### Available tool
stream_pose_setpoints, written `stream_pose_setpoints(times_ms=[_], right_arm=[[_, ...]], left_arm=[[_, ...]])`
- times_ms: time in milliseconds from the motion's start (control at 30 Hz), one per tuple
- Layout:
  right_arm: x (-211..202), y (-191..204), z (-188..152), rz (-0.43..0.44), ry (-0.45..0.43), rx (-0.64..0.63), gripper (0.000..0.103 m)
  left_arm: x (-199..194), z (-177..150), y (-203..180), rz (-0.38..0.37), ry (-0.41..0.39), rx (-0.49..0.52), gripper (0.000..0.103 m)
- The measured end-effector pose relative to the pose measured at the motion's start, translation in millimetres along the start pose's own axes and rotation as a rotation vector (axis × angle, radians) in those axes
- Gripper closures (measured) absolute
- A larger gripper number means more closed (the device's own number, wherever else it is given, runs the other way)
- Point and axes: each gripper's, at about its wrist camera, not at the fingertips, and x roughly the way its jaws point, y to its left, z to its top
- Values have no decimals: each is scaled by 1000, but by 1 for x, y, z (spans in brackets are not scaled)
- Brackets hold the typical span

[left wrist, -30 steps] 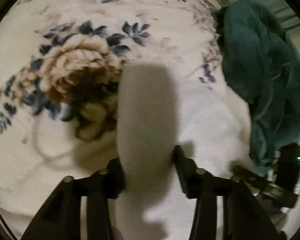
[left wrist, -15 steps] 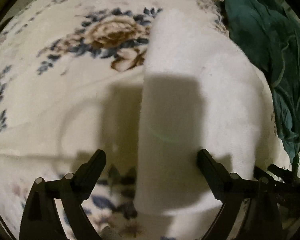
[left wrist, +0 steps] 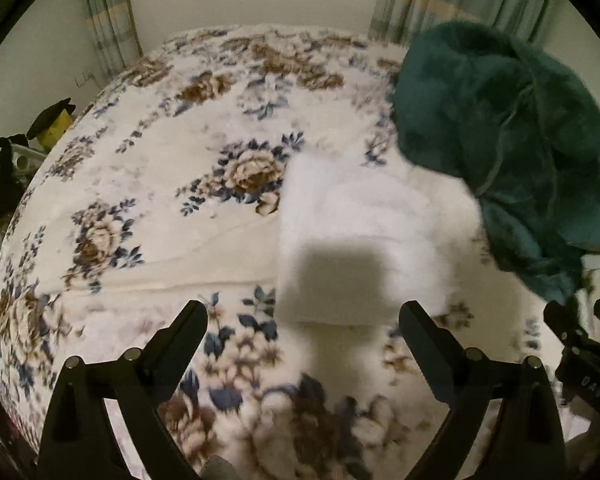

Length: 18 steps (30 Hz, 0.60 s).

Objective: Fold small clothes

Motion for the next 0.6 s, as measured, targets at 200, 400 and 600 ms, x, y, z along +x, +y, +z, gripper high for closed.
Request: stream_pose_setpoints(times_ms=[200,400,600], right_arm=[[-129,-29,-16,2,-81,24,0],[-251,-54,-36,15,-171,44,0],[-358,-75,-56,20,-277,43,0]], left_arm=[[-106,-14,-21,18,-76,32,5],[-202,-30,-37,39,-157,60,5],[-278,-45,-48,27,-220,59,5]])
